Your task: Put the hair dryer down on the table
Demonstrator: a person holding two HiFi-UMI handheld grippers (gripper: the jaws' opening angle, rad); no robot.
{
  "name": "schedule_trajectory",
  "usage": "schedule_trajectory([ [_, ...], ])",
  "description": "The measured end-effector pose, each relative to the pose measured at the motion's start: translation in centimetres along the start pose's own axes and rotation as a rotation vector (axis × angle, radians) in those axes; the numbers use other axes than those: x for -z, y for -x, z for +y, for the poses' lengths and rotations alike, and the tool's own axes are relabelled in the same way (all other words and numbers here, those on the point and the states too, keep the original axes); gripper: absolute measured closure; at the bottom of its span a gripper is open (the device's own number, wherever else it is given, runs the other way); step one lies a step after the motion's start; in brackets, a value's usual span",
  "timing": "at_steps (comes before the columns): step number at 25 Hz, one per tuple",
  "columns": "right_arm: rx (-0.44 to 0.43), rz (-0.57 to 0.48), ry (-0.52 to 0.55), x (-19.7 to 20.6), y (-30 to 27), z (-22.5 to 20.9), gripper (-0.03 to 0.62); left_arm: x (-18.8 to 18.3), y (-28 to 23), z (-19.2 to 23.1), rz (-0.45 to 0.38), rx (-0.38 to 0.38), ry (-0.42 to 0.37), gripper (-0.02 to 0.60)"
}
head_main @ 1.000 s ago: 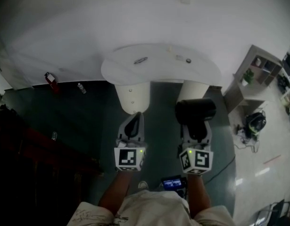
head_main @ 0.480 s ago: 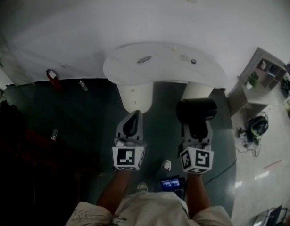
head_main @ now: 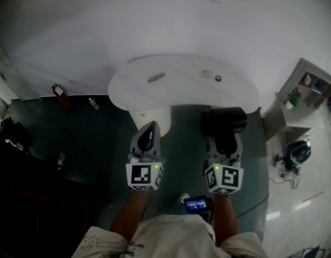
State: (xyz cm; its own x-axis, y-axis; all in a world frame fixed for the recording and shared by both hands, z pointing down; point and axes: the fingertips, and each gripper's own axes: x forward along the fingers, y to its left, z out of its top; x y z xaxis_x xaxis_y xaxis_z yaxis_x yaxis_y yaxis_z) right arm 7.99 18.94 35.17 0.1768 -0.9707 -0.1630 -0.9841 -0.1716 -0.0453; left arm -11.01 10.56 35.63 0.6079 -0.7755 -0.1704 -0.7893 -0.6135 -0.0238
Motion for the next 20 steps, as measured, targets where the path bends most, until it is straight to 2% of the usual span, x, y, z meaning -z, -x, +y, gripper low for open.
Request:
schedule_trajectory([
  [7, -0.018, 0.024, -0.023, 1.0, -4.3, -5.4, 0.341, 0.7, -6.1, -3.0, 0.015, -0.023, -0.014, 0.584],
  [12, -0.06, 0.021, -0.032, 1.6, -6.3, -6.3, 0.341, 1.5, -8.2, -3.5, 0.023, -0.035, -0.028, 0.584],
  [20, -0.047, 0.057, -0.038, 3.5, -10.9, -7.7, 0.341, 3.5, -13.1, -2.6, 0.043, -0.032, -0.013, 0.584],
])
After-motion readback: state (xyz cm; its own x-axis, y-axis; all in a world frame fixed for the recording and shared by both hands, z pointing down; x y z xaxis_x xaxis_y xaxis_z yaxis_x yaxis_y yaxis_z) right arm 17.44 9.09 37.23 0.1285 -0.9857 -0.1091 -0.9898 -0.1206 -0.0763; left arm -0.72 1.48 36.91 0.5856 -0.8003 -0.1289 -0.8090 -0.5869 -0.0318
